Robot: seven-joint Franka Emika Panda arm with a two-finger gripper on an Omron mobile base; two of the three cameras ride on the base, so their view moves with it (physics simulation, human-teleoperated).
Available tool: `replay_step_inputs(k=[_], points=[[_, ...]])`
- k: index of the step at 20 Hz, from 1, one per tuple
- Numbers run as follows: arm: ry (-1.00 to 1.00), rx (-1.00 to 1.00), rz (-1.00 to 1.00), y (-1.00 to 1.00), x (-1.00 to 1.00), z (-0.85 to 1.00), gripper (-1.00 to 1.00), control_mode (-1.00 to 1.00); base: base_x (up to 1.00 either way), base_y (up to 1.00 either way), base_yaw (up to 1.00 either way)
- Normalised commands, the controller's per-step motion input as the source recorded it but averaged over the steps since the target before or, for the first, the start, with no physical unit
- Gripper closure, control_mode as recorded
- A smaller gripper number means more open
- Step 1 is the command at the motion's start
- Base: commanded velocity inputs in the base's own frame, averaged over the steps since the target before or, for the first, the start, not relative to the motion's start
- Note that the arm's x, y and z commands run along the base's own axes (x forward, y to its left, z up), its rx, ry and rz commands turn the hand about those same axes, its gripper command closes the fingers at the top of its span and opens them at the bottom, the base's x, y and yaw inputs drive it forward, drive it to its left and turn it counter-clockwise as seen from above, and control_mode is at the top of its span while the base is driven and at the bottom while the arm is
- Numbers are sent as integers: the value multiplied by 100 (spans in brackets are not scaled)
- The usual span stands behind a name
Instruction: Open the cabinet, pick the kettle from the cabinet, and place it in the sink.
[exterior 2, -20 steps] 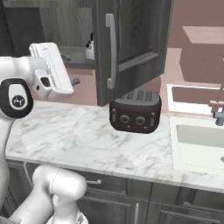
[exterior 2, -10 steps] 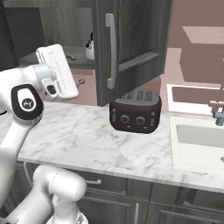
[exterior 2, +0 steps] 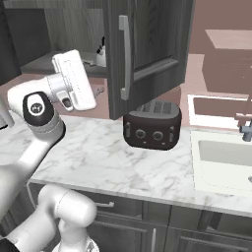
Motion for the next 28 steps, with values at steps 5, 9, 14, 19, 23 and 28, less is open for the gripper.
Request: replay_step_inputs(k=[5,9,14,19,23,28], points=[[0,0,-28,-5,12,1,-100,-100,0,0,0],[0,7,-26,-6,3,0,-100,-100,0,0,0],[-4,9,-16,-17,0,0,-100,-100,0,0,0],[0,10,-18,-20,2,0,-100,-100,0,0,0],[0,13,-16,-21,3,-10,-100,-100,0,0,0],[0,10,-13,-24,5,-19,-100,-100,0,0,0]])
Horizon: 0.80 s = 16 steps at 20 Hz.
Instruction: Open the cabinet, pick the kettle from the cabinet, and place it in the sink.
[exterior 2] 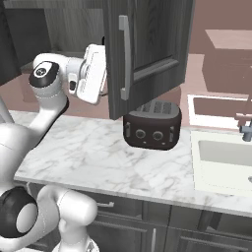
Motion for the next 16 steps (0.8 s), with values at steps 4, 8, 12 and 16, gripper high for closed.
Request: replay_step_inputs(k=[4,8,12,16], points=[[0,10,-9,-34,2,-20,-100,-100,0,0,0],[-1,11,-6,-40,-1,-17,-100,-100,0,0,0],[-1,13,-4,-47,-9,-15,-100,-100,0,0,0],[-2,11,-2,-47,-20,-11,-100,-100,0,0,0]])
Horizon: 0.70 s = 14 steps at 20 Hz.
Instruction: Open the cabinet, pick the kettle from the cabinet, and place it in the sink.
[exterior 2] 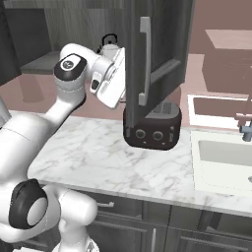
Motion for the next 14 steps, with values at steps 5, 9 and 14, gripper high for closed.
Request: replay_step_inputs(k=[5,9,14], points=[[-4,7,0,-52,-23,-6,-100,-100,0,0,0],[-4,4,0,-50,-22,0,-100,-100,0,0,0],[0,3,4,-15,-7,0,-100,-100,0,0,0]])
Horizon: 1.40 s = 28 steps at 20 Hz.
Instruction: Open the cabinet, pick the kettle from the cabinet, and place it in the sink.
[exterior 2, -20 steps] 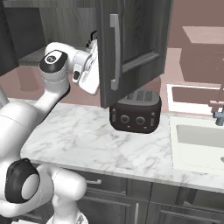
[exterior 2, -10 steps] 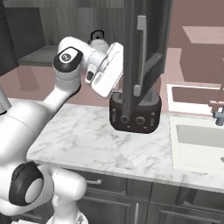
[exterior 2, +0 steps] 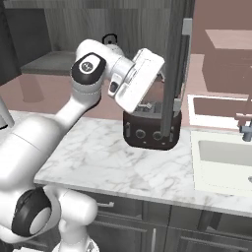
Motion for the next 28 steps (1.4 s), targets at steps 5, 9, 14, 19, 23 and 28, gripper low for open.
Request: replay_step_inputs(k=[5,9,14,19,23,28], points=[[-1,0,15,34,0,1,-100,-100,0,0,0],[0,0,21,46,0,8,-100,-100,0,0,0],[0,0,21,55,0,8,-100,-100,0,0,0],[6,0,25,56,-1,11,-100,-100,0,0,0],[9,-2,33,57,-6,13,-100,-100,0,0,0],[10,-5,36,54,-10,12,-100,-100,0,0,0]])
